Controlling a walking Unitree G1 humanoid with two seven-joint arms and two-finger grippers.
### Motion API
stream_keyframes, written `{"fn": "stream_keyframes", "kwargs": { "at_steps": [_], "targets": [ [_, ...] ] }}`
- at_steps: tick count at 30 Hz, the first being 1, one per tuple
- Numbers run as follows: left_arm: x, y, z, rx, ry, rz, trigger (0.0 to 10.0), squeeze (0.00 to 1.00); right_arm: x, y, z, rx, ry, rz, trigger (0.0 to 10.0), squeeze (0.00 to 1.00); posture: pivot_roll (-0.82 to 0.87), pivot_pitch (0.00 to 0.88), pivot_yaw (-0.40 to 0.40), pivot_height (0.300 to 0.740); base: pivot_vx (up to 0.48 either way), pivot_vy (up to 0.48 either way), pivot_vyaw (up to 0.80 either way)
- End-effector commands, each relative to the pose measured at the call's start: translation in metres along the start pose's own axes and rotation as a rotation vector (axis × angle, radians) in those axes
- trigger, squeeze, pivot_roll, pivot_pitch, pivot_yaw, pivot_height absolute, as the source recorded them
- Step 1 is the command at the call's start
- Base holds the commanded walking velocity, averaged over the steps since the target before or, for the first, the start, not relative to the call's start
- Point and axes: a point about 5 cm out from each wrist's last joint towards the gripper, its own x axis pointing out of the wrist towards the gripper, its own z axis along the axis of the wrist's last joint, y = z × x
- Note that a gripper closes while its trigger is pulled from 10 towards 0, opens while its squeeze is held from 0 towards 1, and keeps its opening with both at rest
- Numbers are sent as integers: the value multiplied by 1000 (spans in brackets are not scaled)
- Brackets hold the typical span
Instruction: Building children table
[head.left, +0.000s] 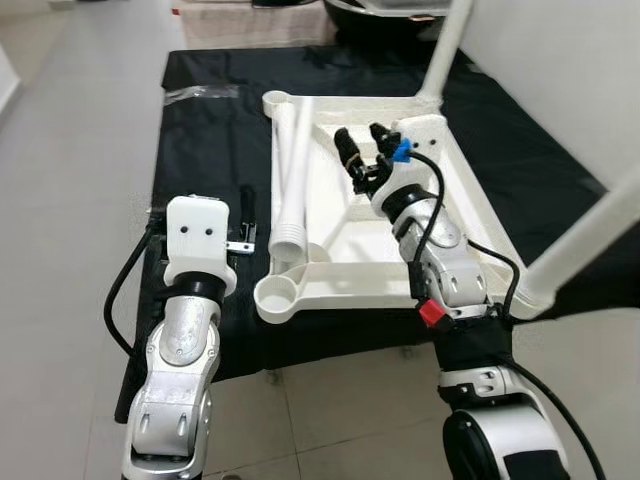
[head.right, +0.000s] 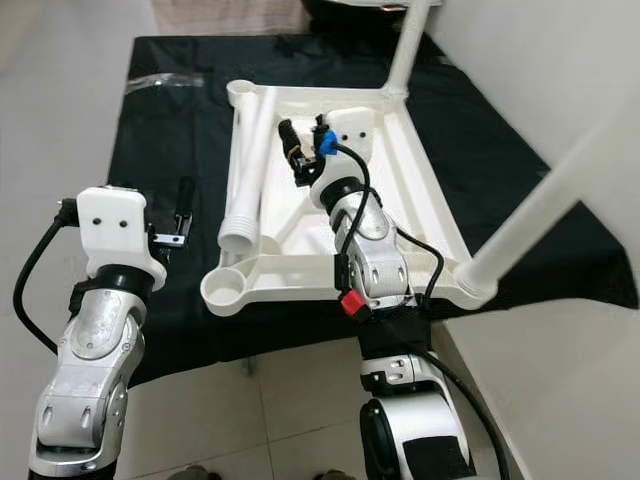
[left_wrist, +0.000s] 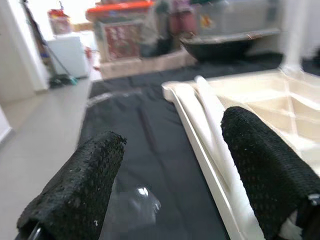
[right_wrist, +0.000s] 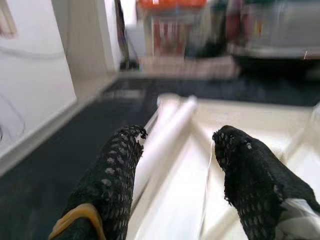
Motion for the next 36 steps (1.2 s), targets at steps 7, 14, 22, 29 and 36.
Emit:
{"fn": "stream_keyframes", "kwargs": {
  "at_steps": [7,14,22,29,36],
  "targets": [
    [37,8,-19,11,190,-278,10000,0,2,3,-13,18,98,-25,10000,0,76,142,-89,740,0,0,0],
    [79,4,-12,8,227,-382,10000,0,0,3,-14,21,107,-40,10000,0,77,137,-74,740,0,0,0],
    [106,-11,-18,-203,410,-444,10000,0,-3,4,-17,24,119,-42,10000,0,72,132,-67,740,0,0,0],
    [143,-2,-3,-305,548,-374,10000,0,-4,4,-19,21,129,-47,10000,0,84,134,-58,740,0,0,0],
    [164,-4,36,-390,578,-384,10000,0,-7,7,-21,29,139,-54,10000,0,92,148,-41,740,0,0,0]
  ]
}}
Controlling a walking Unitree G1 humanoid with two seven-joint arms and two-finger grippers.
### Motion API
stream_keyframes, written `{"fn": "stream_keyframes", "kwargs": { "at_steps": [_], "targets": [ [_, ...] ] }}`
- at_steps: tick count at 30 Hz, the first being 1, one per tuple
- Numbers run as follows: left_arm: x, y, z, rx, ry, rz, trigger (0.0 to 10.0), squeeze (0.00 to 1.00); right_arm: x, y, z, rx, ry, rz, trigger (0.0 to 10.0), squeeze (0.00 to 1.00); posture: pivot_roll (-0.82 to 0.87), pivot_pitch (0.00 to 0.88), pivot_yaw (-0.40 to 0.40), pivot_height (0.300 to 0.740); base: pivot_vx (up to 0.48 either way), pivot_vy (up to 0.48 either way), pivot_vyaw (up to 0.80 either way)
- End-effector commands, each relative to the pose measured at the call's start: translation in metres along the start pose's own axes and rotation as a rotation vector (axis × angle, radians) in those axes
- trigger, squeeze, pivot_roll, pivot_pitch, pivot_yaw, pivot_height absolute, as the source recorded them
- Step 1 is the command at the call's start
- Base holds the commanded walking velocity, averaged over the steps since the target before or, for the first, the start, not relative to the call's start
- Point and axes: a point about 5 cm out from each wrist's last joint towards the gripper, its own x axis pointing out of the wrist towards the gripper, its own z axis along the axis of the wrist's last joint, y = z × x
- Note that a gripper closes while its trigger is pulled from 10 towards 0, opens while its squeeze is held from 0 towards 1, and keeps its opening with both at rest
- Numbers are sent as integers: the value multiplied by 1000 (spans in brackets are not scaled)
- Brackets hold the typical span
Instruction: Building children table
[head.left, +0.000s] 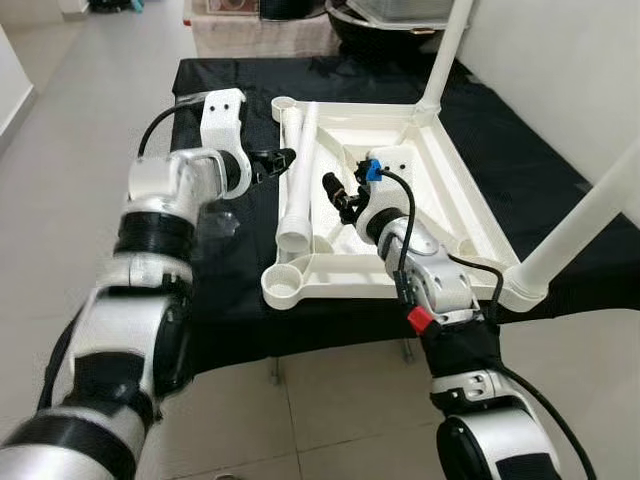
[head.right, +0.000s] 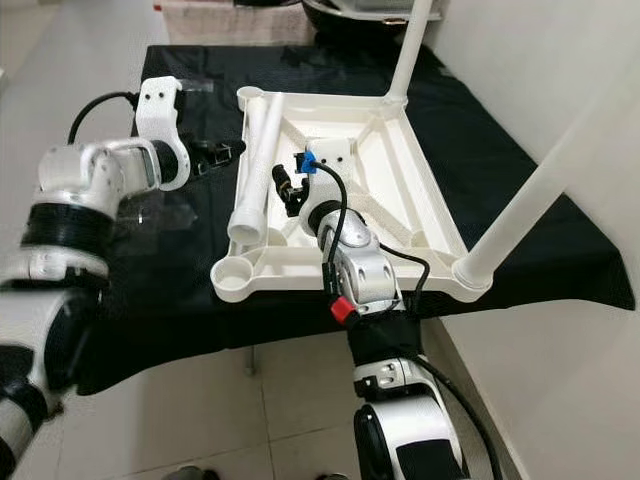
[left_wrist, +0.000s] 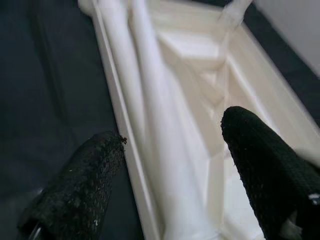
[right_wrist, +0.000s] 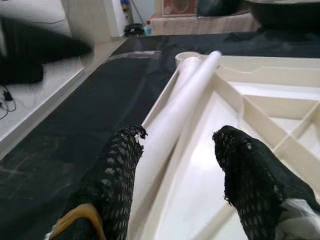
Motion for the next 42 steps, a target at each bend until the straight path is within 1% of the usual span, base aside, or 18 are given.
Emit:
{"fn": "stream_keyframes", "kwargs": {
  "at_steps": [1,3,5,7,8,9,11,12,15,18,21,22,26,28,33,35,38,42],
  "targets": [
    [2,2,-4,10,89,27,10000,0,-2,0,-3,-4,15,-14,10000,0,96,153,-39,740,0,0,0],
    [2,1,-5,0,128,36,10000,0,-3,0,-3,-3,14,-18,10000,0,94,160,-33,740,0,0,0],
    [3,-1,-5,-18,137,18,10000,0,-3,-1,-3,-4,13,-23,10000,0,94,161,-31,740,0,0,0],
    [5,-8,-12,-63,199,-15,10000,0,-4,-4,-4,-4,16,-35,10000,0,98,164,-29,740,0,0,0],
    [5,-8,-12,-63,199,-15,10000,0,-4,-4,-4,-4,16,-35,10000,0,98,164,-29,740,0,0,0],
    [7,-10,-16,-79,228,-21,10000,0,-5,-5,-5,-5,18,-41,10000,0,98,164,-29,740,0,0,0],
    [8,-12,-18,-88,245,-21,10000,0,-5,-5,-5,-5,20,-43,10000,0,98,164,-29,740,0,0,0],
    [10,-14,-25,-67,280,-33,10000,0,-6,-7,-5,-6,17,-54,10000,0,95,166,-24,740,0,0,0],
    [13,-18,-44,-53,363,-54,10000,0,-10,-17,1,-6,-50,-114,10000,0,98,169,-25,740,0,0,0],
    [15,-24,-56,-79,425,-93,10000,0,-20,-24,5,6,-132,-106,10000,0,98,173,-23,740,0,0,0],
    [16,-25,-58,-84,435,-100,10000,0,-23,-25,6,9,-145,-104,10000,0,98,173,-23,740,0,0,0],
    [16,-26,-61,-84,454,-105,10000,0,-27,-26,2,18,-138,-111,10000,0,88,181,-16,740,0,0,0],
    [16,-25,-68,-81,496,-89,10000,0,-37,-27,-11,26,-97,-120,10000,0,92,181,-11,740,0,0,0],
    [15,-24,-69,-81,507,-86,10000,0,-38,-26,-12,24,-94,-121,10000,0,95,181,-13,740,0,0,0],
    [13,-15,-73,-94,525,-49,10000,0,-39,-25,-11,41,-103,-121,10000,0,97,183,-11,740,0,0,0],
    [13,-15,-73,-94,525,-49,10000,0,-39,-25,-11,41,-103,-121,10000,0,97,183,-11,740,0,0,0],
    [13,-5,-85,-120,546,-19,10000,0,-40,-26,-9,40,-111,-126,10000,0,95,188,-6,740,0,0,0],
    [13,-1,-94,-146,565,-13,10000,0,-41,-26,-8,38,-111,-132,10000,0,92,189,-5,740,0,0,0]
  ]
}}
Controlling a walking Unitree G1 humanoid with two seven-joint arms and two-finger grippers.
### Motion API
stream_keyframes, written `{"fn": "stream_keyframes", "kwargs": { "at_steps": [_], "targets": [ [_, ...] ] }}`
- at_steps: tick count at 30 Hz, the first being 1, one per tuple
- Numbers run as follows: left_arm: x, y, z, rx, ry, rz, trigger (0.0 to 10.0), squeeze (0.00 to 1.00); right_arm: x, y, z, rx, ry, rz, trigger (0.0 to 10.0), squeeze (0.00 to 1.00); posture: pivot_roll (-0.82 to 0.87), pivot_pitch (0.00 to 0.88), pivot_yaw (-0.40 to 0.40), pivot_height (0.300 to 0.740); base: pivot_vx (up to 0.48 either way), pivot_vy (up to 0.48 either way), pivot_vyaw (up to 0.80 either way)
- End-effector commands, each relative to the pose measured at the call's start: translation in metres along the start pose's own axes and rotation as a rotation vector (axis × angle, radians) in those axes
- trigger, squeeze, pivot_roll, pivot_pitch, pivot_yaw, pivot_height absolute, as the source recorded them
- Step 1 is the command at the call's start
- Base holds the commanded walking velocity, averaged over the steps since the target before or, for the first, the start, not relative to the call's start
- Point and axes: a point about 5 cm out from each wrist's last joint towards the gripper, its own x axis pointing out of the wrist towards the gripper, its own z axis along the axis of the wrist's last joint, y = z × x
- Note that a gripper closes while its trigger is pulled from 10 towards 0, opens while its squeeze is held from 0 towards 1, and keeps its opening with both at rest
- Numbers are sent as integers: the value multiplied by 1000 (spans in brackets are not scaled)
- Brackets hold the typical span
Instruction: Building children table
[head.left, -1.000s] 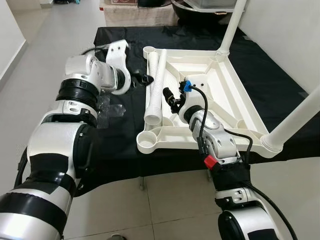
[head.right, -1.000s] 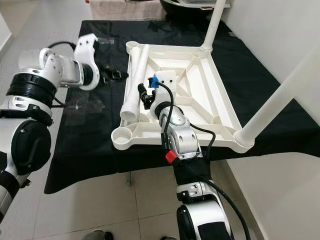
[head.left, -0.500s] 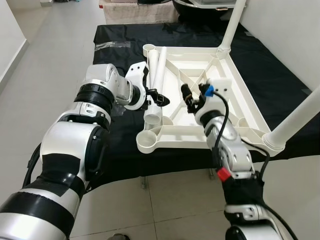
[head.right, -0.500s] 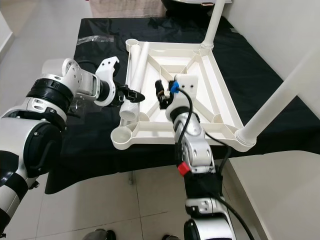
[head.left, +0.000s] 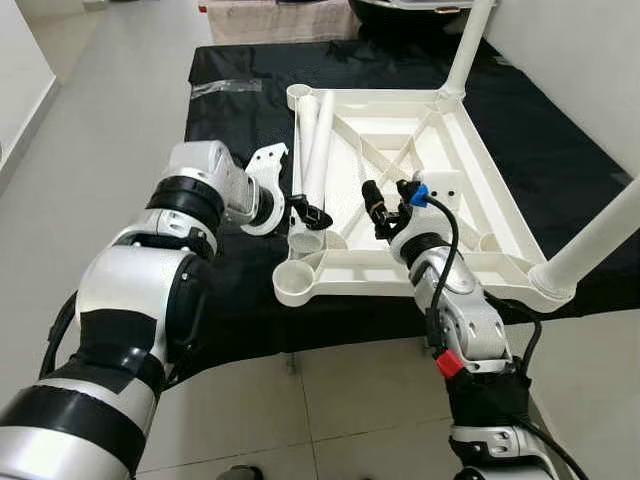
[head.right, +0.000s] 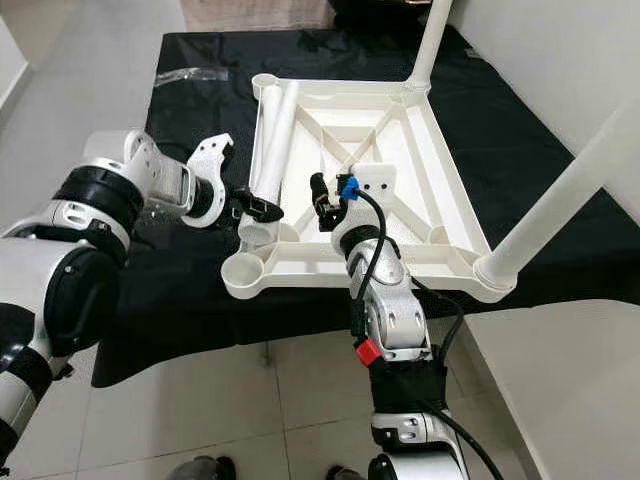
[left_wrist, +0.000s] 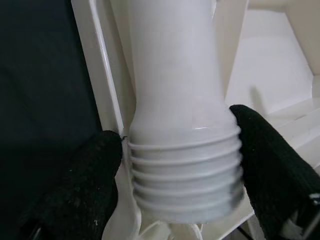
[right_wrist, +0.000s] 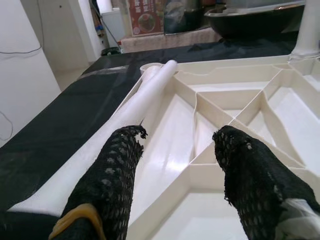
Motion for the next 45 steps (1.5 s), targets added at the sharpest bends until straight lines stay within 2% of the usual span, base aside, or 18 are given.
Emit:
{"fn": "stream_keyframes", "kwargs": {
  "at_steps": [1,4,5,6,19,23,26,33,35,36,38,39,40,41,42,43,44,45],
  "targets": [
    [4,11,-11,-26,47,39,10000,0,-3,0,-3,18,15,-6,10000,0,92,189,-5,740,0,0,0],
    [6,13,-16,-24,66,30,10000,0,-3,-2,-1,16,12,-12,10000,0,89,192,-2,740,0,0,0],
    [7,13,-18,-31,70,18,5294,0,-3,-3,0,13,7,-17,10000,0,87,191,-2,740,0,0,0],
    [8,13,-18,-25,73,17,0,0,-3,-4,1,9,5,-19,10000,0,87,191,-2,740,0,0,0],
    [-1,12,-6,35,46,17,0,0,-1,0,-3,0,23,-16,10000,0,95,191,-5,740,0,0,0],
    [-6,11,2,83,17,29,0,0,0,1,-2,-2,20,-12,10000,0,95,181,-2,740,0,0,0],
    [-17,4,18,151,-30,23,0,0,1,3,-3,1,22,-4,10000,0,101,175,-6,740,0,0,0],
    [-24,1,29,226,-68,53,0,0,3,6,-4,5,26,10,10000,0,102,169,-8,740,0,0,0],
    [-28,-1,35,281,-97,87,0,0,3,8,-4,9,24,17,10000,0,104,167,-9,740,0,0,0],
    [-30,-1,40,335,-138,123,0,0,4,9,-4,10,22,18,10000,0,103,163,-10,740,0,0,0],
    [-30,-3,42,363,-160,137,0,0,4,9,-4,11,22,19,10000,0,103,163,-10,740,0,0,0],
    [-30,-3,46,435,-207,182,0,0,4,10,-4,11,22,20,10000,0,103,156,-11,740,0,0,0],
    [-30,-3,46,435,-207,182,0,0,4,10,-4,11,22,20,10000,0,103,156,-11,740,0,0,0],
    [-30,-4,48,489,-241,214,0,0,4,10,-4,12,22,21,10000,0,102,155,-11,740,0,0,0],
    [-30,-4,48,489,-241,214,0,0,4,10,-4,12,22,21,10000,0,102,155,-11,740,0,0,0],
    [-29,-7,49,566,-299,252,0,0,4,10,-4,13,19,22,10000,0,100,155,-11,740,0,0,0],
    [-29,-7,49,566,-299,252,0,0,4,10,-4,13,19,22,10000,0,100,155,-11,740,0,0,0],
    [-28,-11,48,626,-372,277,0,0,5,10,-3,15,15,21,10000,0,97,154,-14,740,0,0,0]
  ]
}}
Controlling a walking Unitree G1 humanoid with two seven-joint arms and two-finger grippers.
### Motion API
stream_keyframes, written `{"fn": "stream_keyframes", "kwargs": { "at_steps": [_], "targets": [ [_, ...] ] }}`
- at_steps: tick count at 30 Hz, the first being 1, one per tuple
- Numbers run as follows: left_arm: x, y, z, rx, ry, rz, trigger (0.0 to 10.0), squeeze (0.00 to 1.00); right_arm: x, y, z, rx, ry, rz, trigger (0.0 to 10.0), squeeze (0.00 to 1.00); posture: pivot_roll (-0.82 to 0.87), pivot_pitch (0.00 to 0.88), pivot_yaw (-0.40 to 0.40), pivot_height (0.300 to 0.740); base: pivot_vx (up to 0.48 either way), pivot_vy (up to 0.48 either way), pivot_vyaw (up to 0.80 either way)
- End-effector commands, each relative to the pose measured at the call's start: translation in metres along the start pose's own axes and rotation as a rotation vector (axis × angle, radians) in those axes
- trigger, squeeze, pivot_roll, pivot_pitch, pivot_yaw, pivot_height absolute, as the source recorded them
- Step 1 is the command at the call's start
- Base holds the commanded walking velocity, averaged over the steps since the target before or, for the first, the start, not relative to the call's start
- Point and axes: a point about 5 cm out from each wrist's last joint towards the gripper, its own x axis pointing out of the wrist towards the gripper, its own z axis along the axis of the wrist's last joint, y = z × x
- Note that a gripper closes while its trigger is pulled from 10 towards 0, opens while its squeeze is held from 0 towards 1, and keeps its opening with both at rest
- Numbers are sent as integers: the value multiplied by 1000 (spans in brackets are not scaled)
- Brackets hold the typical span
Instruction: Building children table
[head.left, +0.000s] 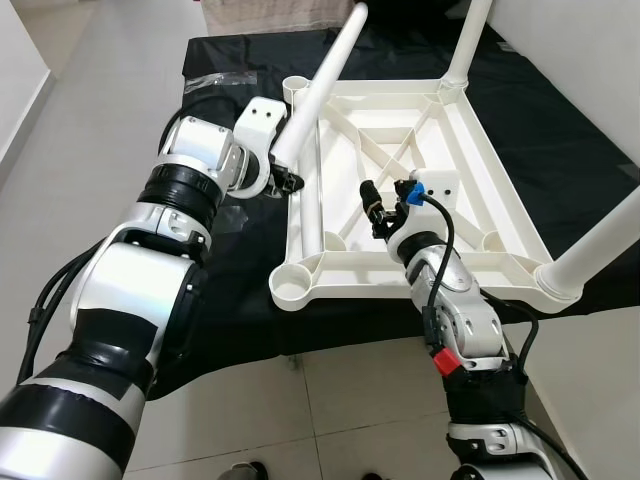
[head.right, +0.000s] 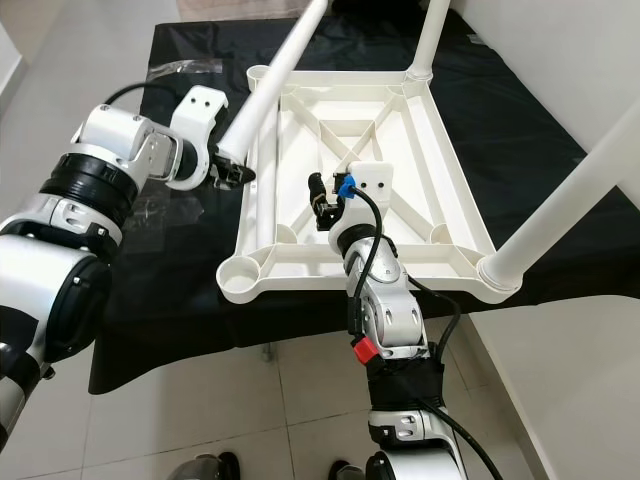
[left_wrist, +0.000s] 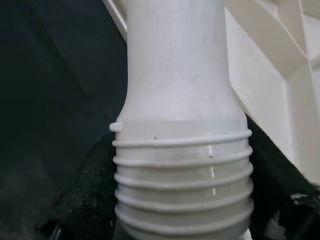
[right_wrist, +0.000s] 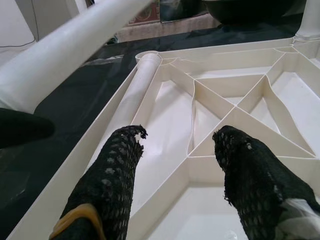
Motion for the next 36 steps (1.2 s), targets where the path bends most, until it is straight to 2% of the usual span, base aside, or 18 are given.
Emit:
{"fn": "stream_keyframes", "kwargs": {
  "at_steps": [1,2,6,7,8,12,13,16,17,18,19,21,24,25,28,33,34,36],
  "targets": [
    [0,-3,3,58,-47,29,0,0,2,5,1,9,-11,19,10000,0,97,154,-14,740,0,0,0],
    [-1,-6,-2,140,-121,108,10000,0,4,5,4,13,-21,18,10000,0,98,154,-14,740,0,0,0],
    [-3,-6,-9,182,-159,149,10000,0,6,4,7,22,-34,19,10000,0,95,156,-18,740,0,0,0],
    [-6,-8,-19,256,-204,189,10000,0,9,4,11,56,-56,33,10000,0,93,158,-19,740,0,0,0],
    [-6,-8,-19,256,-204,189,10000,0,9,4,11,56,-56,33,10000,0,93,158,-19,740,0,0,0],
    [-16,-9,-31,364,-314,251,10000,0,13,5,15,131,-83,69,10000,0,94,164,-27,740,0,0,0],
    [-22,-10,-44,441,-341,310,10000,0,15,7,20,204,-103,113,10000,0,93,167,-36,740,0,0,0],
    [-28,-11,-53,461,-353,337,10000,0,17,8,23,272,-114,150,10000,0,93,166,-37,740,0,0,0],
    [-36,-12,-63,493,-368,373,10000,0,20,10,29,393,-131,215,10000,0,95,168,-45,740,0,0,0],
    [-39,-11,-69,508,-374,390,10000,0,21,10,33,464,-136,245,10000,0,95,169,-47,740,0,0,0],
    [-39,-11,-69,508,-374,390,10000,0,21,10,33,464,-136,245,10000,0,95,169,-47,740,0,0,0],
    [-46,-12,-81,571,-374,418,10000,0,24,11,38,572,-139,315,10000,0,96,171,-55,740,0,0,0],
    [-55,-14,-92,618,-383,437,10000,0,26,13,40,668,-127,403,10000,0,93,173,-58,740,0,0,0],
    [-57,-15,-94,624,-389,429,10000,0,26,13,39,715,-125,432,10000,1000,94,173,-58,740,0,0,0],
    [-60,-20,-97,634,-394,423,10000,0,26,13,38,748,-118,464,10000,1000,98,174,-62,740,0,0,0],
    [-64,-30,-106,653,-384,396,10000,0,30,11,28,740,-81,433,10000,1000,97,177,-64,740,0,0,0],
    [-65,-32,-107,641,-387,397,10000,0,30,12,26,733,-72,439,10000,463,102,174,-65,740,0,0,0],
    [-66,-33,-107,636,-390,399,10000,0,29,12,26,732,-66,448,10000,463,102,174,-65,740,0,0,0]
  ]
}}
